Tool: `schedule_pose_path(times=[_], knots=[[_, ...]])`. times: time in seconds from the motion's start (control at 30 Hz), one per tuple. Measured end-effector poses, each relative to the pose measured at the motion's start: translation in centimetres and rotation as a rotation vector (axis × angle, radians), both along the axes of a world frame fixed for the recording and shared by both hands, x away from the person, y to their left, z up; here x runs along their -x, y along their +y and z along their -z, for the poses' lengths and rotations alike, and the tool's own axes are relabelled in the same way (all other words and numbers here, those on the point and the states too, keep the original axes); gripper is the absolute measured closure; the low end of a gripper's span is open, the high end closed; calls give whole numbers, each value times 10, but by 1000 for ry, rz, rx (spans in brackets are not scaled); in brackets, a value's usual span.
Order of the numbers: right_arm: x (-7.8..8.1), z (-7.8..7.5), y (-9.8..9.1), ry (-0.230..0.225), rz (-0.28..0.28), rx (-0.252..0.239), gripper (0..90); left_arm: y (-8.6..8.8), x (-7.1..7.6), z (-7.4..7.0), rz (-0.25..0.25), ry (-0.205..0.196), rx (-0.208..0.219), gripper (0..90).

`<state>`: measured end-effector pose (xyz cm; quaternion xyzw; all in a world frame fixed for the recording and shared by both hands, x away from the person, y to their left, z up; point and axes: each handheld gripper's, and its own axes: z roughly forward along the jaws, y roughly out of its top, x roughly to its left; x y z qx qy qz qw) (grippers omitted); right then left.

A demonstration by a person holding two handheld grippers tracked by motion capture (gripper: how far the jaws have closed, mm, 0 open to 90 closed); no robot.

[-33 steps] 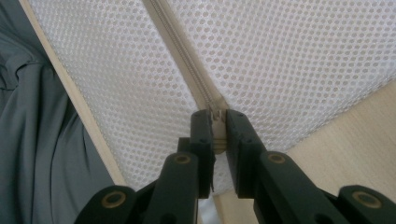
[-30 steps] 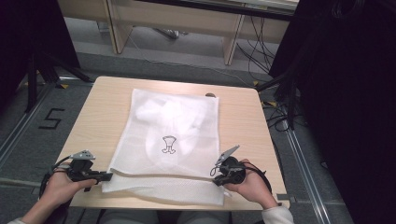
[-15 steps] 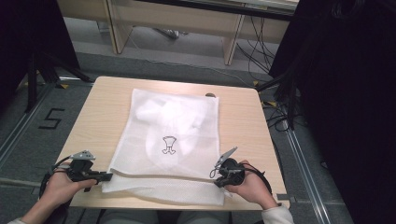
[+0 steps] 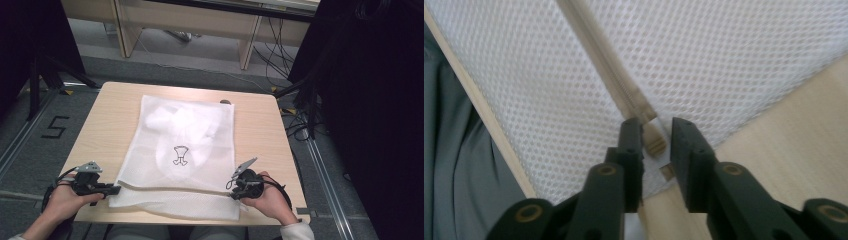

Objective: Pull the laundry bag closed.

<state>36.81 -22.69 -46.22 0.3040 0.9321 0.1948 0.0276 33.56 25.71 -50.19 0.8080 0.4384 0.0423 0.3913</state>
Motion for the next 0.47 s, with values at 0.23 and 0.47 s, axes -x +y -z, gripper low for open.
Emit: schedule_pose_path(times=[0.23,0.47], knots=[[-3,-5,-16,-116,169,-114,569,4,-1,-8,-17,-167,-19,441],[-8,-8,-31,-153,297,-207,497,1,-2,-9,-14,-228,-9,322]])
